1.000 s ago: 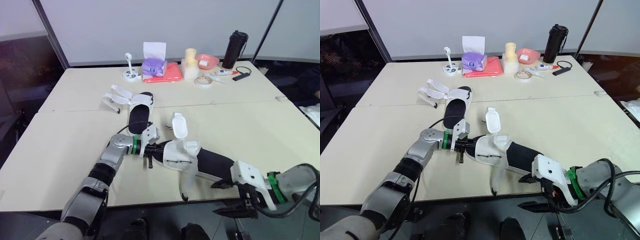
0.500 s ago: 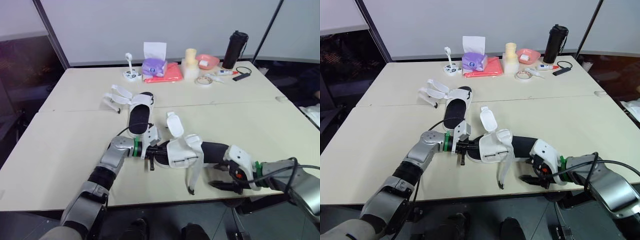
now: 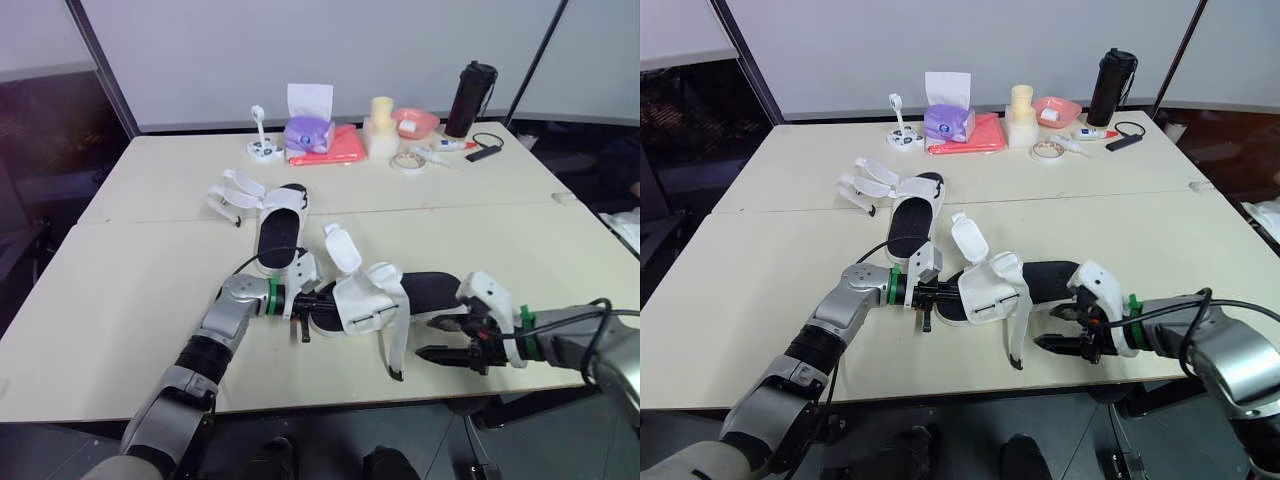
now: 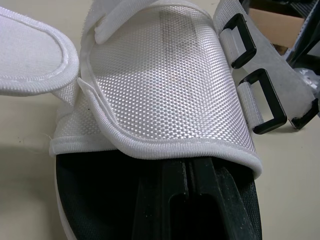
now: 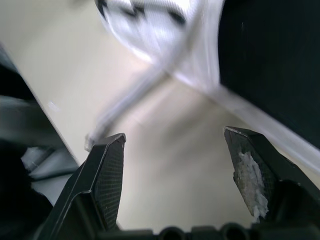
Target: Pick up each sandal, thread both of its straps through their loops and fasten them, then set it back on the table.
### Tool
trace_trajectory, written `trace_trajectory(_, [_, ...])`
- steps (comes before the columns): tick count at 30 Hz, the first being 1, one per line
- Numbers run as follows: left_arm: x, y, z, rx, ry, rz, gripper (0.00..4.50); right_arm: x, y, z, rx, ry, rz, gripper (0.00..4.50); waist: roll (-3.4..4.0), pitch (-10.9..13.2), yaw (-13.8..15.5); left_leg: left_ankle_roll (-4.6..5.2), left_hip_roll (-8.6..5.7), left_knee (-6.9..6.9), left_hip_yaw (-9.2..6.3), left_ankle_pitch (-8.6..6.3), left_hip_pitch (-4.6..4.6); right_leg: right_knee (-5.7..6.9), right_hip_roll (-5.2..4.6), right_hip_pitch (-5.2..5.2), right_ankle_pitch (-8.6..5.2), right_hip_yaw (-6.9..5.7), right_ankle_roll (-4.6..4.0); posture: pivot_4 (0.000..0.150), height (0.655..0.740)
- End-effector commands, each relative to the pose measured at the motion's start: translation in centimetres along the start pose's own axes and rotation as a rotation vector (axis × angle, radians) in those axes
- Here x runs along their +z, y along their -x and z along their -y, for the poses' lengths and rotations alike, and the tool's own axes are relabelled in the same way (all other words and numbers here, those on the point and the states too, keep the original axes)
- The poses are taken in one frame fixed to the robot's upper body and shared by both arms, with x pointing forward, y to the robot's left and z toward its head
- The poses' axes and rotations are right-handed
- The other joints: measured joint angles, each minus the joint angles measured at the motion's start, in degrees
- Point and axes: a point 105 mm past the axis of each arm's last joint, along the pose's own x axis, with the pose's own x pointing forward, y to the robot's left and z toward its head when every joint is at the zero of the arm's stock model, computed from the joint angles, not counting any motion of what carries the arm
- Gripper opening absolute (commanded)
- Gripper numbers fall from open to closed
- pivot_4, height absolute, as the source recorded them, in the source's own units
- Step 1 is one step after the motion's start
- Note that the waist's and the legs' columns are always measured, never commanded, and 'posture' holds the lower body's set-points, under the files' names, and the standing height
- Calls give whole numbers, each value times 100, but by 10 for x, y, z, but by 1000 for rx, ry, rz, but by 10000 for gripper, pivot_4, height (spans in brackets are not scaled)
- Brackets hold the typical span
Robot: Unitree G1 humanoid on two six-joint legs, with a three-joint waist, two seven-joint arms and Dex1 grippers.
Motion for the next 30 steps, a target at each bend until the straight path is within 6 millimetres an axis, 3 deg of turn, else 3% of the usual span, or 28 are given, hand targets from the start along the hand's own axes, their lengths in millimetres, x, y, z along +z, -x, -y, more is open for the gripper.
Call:
trace_trajectory(1, [-4,-1,0,2,6,-15,0,16,3,-11,49,-39,75,33764,0,0,7,0,0,0,-1,0,0,0,0,1,0,0,0,1500,7344])
trace_trajectory(8, [-1,-3,-1,-1,-10,-13,0,7,-13,-26,82,-145,55,33764,0,0,22,0,0,1,-2,0,0,0,-1,1,0,0,0,1500,7344])
trace_trajectory(19, [0,-4,-1,-2,-15,-9,0,7,-36,-27,69,-210,81,33764,0,0,26,0,-1,1,-2,0,0,0,-1,0,0,0,0,1500,7344])
trace_trajectory(22, [0,-5,-1,0,-16,-9,0,7,-39,-26,69,-217,82,24767,0,0,24,0,-1,1,-2,0,0,0,-1,0,0,0,0,1500,7344])
trace_trajectory(27, [0,-4,-1,3,-15,-7,0,6,-45,-25,66,-216,71,676,0,0,20,0,-2,1,-2,0,0,0,-1,0,0,0,0,1500,7344])
trace_trajectory(30, [0,-4,-1,4,-15,-7,0,3,-46,-24,56,-221,53,676,0,0,18,0,-2,1,-2,0,0,0,-1,0,0,0,0,1500,7344])
